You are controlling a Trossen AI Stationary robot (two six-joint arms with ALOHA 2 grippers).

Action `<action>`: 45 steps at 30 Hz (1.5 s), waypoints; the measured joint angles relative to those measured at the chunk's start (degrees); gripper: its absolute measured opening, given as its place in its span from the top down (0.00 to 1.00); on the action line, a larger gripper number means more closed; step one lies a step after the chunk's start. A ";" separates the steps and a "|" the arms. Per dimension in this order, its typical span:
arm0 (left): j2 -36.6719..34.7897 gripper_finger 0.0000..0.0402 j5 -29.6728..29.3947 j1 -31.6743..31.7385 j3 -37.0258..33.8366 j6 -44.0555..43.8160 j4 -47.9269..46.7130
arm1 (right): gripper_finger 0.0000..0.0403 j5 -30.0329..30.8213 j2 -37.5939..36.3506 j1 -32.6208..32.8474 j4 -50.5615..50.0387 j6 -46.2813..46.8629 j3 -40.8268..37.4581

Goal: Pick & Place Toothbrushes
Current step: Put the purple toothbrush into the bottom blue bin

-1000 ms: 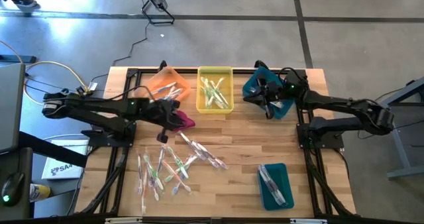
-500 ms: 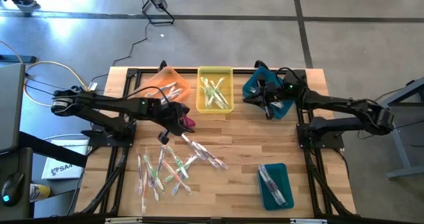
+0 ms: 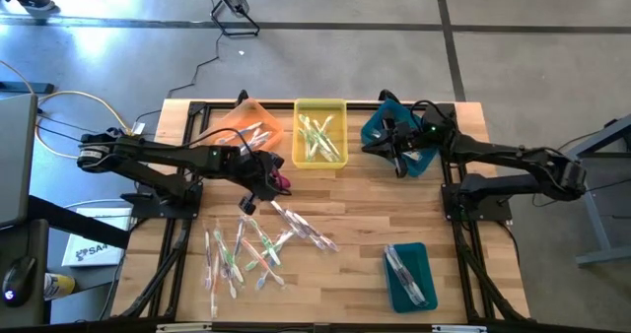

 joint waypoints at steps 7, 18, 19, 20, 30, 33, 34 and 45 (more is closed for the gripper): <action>0.00 0.69 0.02 0.00 0.00 -1.25 0.09 | 0.99 -0.69 0.00 -0.01 0.00 -0.01 0.00; 0.00 0.65 0.36 0.00 -0.02 -1.30 0.11 | 0.99 -3.29 0.00 0.00 -0.02 0.41 0.00; 0.00 0.65 0.62 0.02 -0.02 -1.41 0.11 | 0.99 -3.09 0.00 -0.02 -0.02 0.41 0.00; 0.00 0.65 0.93 0.02 -0.02 -1.93 0.13 | 0.99 -3.06 0.00 -0.02 0.00 0.41 0.00; 0.00 0.65 1.53 0.01 -3.45 -7.88 0.14 | 0.99 -3.04 0.00 -0.02 -0.02 0.39 0.00; 0.00 0.65 1.53 0.00 -5.19 -9.66 1.11 | 0.99 -3.04 0.00 0.00 -0.02 0.39 0.00; 0.00 0.65 1.55 0.00 -5.60 -10.19 1.47 | 0.99 -3.04 0.00 -0.01 -0.02 0.39 0.00; 0.12 0.65 2.14 0.00 -9.82 -11.77 7.37 | 0.99 -3.03 0.00 -0.01 -0.04 0.39 0.00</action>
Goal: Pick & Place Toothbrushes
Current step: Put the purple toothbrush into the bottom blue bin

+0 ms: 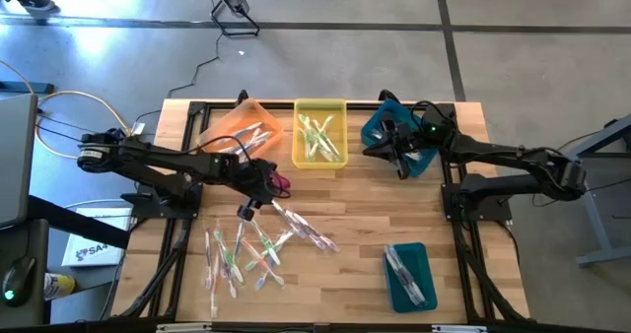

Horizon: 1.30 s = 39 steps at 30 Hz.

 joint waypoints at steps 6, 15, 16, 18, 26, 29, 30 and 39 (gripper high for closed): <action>4.85 0.65 1.05 -1.13 -0.13 -1.30 2.64 | 0.99 0.03 0.00 -0.01 -0.03 0.00 0.00; 13.71 0.65 4.35 -2.60 -0.13 -2.47 6.47 | 0.99 0.01 0.00 -0.01 -0.07 0.02 0.00; 14.02 0.65 4.33 -2.58 -0.13 -2.78 6.86 | 0.99 0.01 0.00 0.00 -0.07 0.08 0.00; 14.13 0.65 4.14 -2.60 -0.13 -2.81 6.89 | 0.99 0.01 0.00 0.00 -0.12 0.20 0.00; 14.15 0.65 1.18 -2.60 -0.13 -3.02 6.45 | 0.99 0.01 0.00 -0.02 -0.72 0.22 0.00; 15.07 0.65 0.74 -2.57 -0.12 -3.05 6.22 | 0.99 0.01 0.00 -0.01 -1.32 0.17 0.02; 15.16 0.65 0.70 -2.56 -0.13 -3.05 6.30 | 0.99 0.01 0.00 0.00 -1.59 0.15 0.01; 16.53 0.68 1.55 -2.58 0.05 -4.31 6.85 | 0.99 0.01 0.00 0.01 -3.15 0.04 0.02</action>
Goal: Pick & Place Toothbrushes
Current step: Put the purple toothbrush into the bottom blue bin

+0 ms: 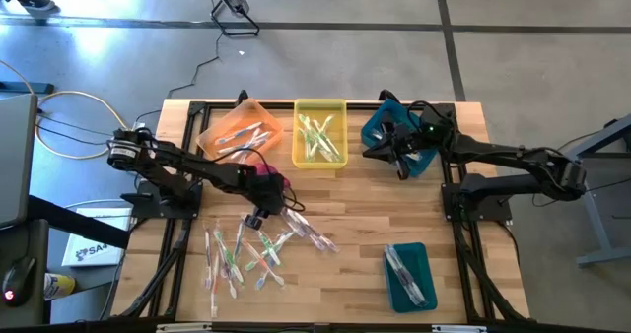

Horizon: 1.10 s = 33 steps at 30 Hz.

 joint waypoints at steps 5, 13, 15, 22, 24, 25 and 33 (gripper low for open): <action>-0.02 0.80 1.02 0.00 -0.02 -0.02 -0.24 | 0.99 0.00 0.00 0.00 0.02 -0.01 0.00; -0.24 0.97 1.77 0.00 -0.09 -0.22 -0.70 | 0.99 0.00 0.00 -0.02 0.04 -0.02 0.00; -0.25 0.96 3.19 0.07 -0.09 0.03 -0.93 | 0.99 -0.02 0.00 0.00 0.04 -0.02 0.00; -3.83 0.97 5.55 0.30 1.25 0.51 -9.64 | 0.99 -0.17 0.00 -0.01 0.11 -0.02 0.00; -5.64 0.97 5.49 1.16 3.05 1.42 -11.49 | 0.99 -0.18 0.00 0.00 0.13 -0.02 0.00; -6.75 0.97 5.53 1.79 3.90 1.85 -12.95 | 0.99 -0.20 0.00 0.00 0.15 -0.04 0.00; -14.89 0.97 5.69 11.40 11.00 7.37 -17.36 | 0.99 -0.24 0.00 0.00 0.17 -0.26 0.00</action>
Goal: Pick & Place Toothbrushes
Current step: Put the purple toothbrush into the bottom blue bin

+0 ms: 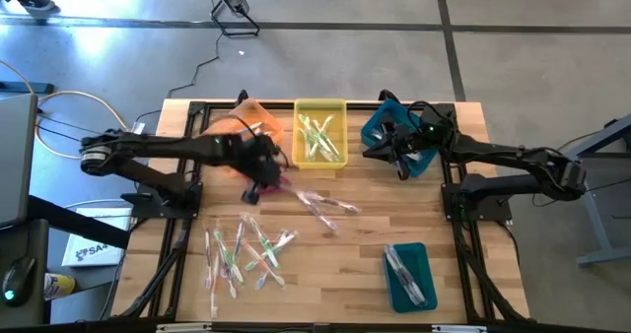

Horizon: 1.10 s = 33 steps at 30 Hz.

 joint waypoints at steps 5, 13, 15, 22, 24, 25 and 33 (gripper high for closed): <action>-3.75 0.97 5.59 7.56 4.54 0.66 0.26 | 0.99 -1.05 -0.01 -0.02 0.59 -0.20 0.00; -4.04 0.97 9.14 14.45 10.82 -0.83 6.73 | 0.99 -1.29 -0.02 0.00 5.81 -0.24 0.00; -3.77 0.97 9.38 15.75 11.30 -1.34 12.75 | 0.99 -1.11 -0.02 -0.02 7.93 -0.75 0.00; -3.15 0.97 14.55 19.87 11.56 -3.94 29.24 | 0.99 10.90 -0.02 1.03 16.36 -3.06 0.00; -2.58 0.97 14.66 19.90 11.54 -4.35 30.45 | 0.99 15.54 0.00 1.94 18.03 -2.99 0.00; -2.25 0.97 14.67 19.85 11.54 -4.35 31.03 | 0.99 17.62 0.16 2.52 18.93 -2.99 0.00; 2.12 0.97 14.67 19.70 11.54 -5.37 35.04 | 0.97 26.58 4.29 8.74 22.80 -4.90 1.61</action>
